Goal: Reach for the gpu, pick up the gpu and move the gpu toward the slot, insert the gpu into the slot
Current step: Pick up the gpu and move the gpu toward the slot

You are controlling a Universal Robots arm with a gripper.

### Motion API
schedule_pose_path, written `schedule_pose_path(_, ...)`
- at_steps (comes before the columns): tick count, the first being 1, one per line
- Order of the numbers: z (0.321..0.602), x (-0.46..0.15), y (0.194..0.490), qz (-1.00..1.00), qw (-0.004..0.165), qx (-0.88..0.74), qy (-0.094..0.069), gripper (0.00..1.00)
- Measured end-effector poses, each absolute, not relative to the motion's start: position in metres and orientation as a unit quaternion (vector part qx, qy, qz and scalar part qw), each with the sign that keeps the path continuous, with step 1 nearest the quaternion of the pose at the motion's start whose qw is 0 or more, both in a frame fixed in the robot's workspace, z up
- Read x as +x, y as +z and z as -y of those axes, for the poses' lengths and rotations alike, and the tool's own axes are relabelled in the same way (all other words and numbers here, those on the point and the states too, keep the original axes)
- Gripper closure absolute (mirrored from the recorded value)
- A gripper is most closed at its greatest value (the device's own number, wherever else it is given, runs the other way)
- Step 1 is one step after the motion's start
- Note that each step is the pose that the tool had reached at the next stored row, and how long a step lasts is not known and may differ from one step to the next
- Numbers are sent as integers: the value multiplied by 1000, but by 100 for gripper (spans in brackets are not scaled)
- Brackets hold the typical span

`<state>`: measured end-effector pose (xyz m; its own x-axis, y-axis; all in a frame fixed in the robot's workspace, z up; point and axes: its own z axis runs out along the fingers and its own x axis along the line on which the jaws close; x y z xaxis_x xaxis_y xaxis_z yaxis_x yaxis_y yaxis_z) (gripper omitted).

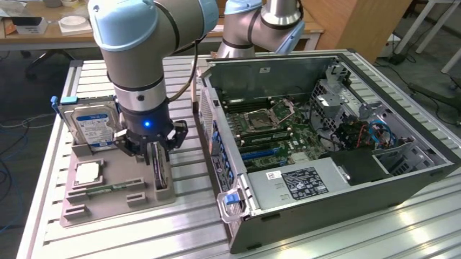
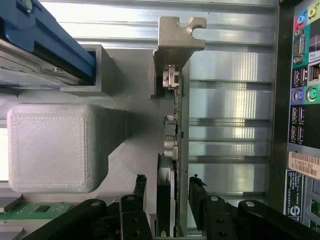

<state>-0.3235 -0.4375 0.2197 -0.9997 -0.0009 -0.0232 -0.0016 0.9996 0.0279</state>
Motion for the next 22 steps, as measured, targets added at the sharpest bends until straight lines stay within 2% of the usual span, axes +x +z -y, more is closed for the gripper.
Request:
schedule_pose_path(6,437,-323,220,-1000,12,-1,14,54)
schedule_pose_path(7,437,-323,220,-1000,12,-1,14,61)
schedule_pose_path(13,437,-323,220,-1000,12,-1,14,62)
schedule_pose_path(14,437,-323,220,-1000,12,-1,14,69)
schedule_pose_path(22,437,-323,220,-1000,12,-1,14,71)
